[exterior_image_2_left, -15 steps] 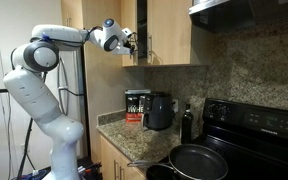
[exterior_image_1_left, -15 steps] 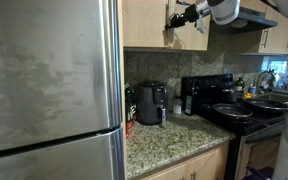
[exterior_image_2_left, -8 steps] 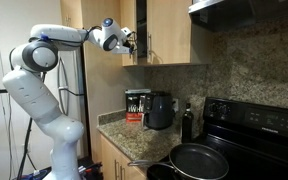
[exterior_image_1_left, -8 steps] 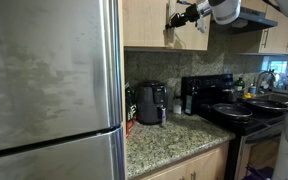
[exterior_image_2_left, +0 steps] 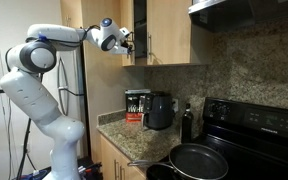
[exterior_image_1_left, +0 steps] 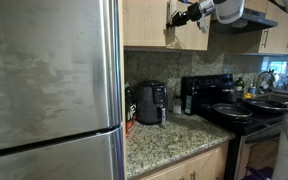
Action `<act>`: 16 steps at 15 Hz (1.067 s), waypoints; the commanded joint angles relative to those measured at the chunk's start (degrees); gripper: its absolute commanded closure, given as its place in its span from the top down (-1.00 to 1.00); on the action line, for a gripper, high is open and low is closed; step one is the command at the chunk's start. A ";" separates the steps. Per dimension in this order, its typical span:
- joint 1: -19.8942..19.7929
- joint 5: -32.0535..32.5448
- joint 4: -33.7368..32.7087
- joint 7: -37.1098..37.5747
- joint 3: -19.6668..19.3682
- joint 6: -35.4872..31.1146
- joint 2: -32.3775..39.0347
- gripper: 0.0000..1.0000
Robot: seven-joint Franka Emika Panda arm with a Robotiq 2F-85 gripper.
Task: Open the left cabinet door
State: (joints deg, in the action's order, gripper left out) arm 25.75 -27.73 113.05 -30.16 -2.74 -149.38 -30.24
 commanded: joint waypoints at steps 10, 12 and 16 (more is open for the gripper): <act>11.37 0.34 13.25 1.90 4.43 -5.03 -9.87 -0.92; 12.57 1.67 13.90 2.12 4.27 -6.38 -10.12 -0.92; 14.10 4.88 14.99 4.07 4.65 -8.52 -10.65 -0.92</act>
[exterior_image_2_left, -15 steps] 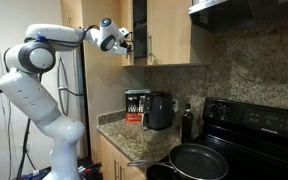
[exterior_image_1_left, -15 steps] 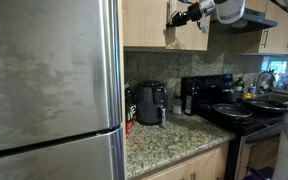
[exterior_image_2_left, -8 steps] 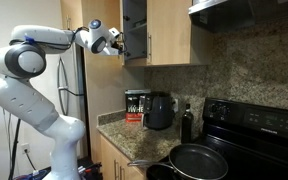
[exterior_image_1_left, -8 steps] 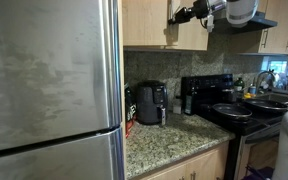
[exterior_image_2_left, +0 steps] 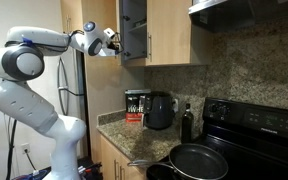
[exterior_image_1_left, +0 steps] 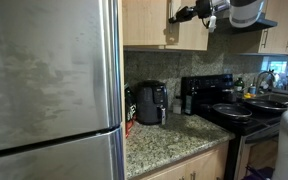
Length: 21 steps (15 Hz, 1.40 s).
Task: Open the left cabinet door
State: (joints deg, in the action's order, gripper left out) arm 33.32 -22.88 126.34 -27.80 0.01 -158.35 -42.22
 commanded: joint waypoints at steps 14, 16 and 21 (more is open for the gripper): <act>22.49 2.33 -3.79 11.36 5.56 1.67 10.06 -0.92; 22.71 5.77 -7.28 10.08 4.15 9.62 12.99 -0.84; 24.50 16.62 -10.93 6.68 -2.06 30.81 8.49 -0.06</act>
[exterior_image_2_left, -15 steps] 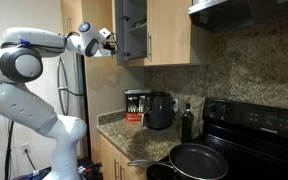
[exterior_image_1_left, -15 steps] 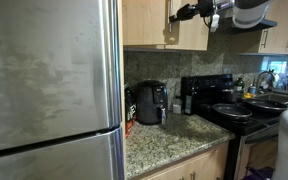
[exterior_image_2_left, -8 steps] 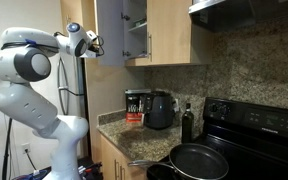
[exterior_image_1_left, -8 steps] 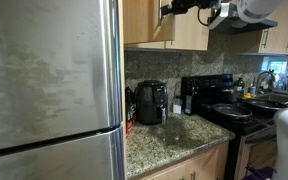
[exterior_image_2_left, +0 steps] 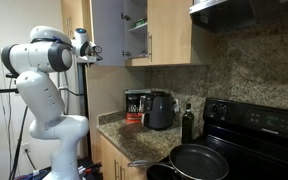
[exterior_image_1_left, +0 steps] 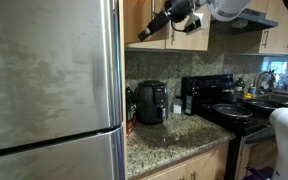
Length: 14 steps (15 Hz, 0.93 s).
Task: Open the left cabinet door
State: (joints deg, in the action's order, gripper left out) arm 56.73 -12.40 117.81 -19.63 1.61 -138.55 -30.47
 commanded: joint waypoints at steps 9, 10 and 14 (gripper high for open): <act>-14.34 19.51 -24.63 -11.45 2.96 52.57 -9.48 1.00; -16.52 21.79 -26.96 -12.46 3.32 53.38 -9.47 1.00; -22.95 21.85 -27.26 -14.80 0.50 49.01 -11.75 1.00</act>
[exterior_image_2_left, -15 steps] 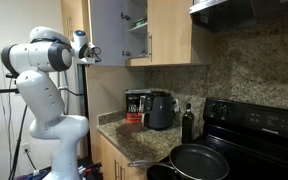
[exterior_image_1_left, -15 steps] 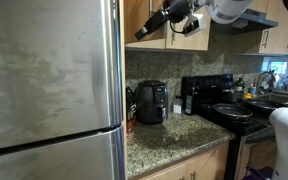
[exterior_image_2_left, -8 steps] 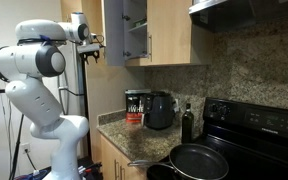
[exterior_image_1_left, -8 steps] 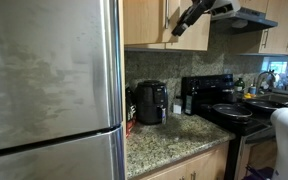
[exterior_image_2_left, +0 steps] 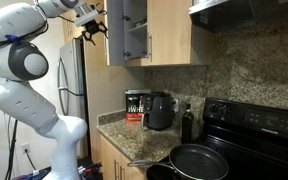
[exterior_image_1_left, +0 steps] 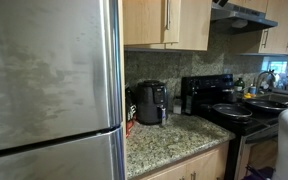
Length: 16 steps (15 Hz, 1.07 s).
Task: Open the left cabinet door
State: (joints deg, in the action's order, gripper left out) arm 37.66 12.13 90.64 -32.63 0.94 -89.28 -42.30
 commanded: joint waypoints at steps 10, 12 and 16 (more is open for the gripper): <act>-12.98 -18.48 -2.84 4.23 -3.72 -20.04 13.42 1.00; -15.73 -19.59 -1.84 6.69 -2.07 -26.23 15.87 1.00; -16.59 -20.95 -1.36 5.14 -1.34 -25.78 16.58 1.00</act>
State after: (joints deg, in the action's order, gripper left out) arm 23.44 -6.10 89.11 -26.17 -1.91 -115.16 -25.76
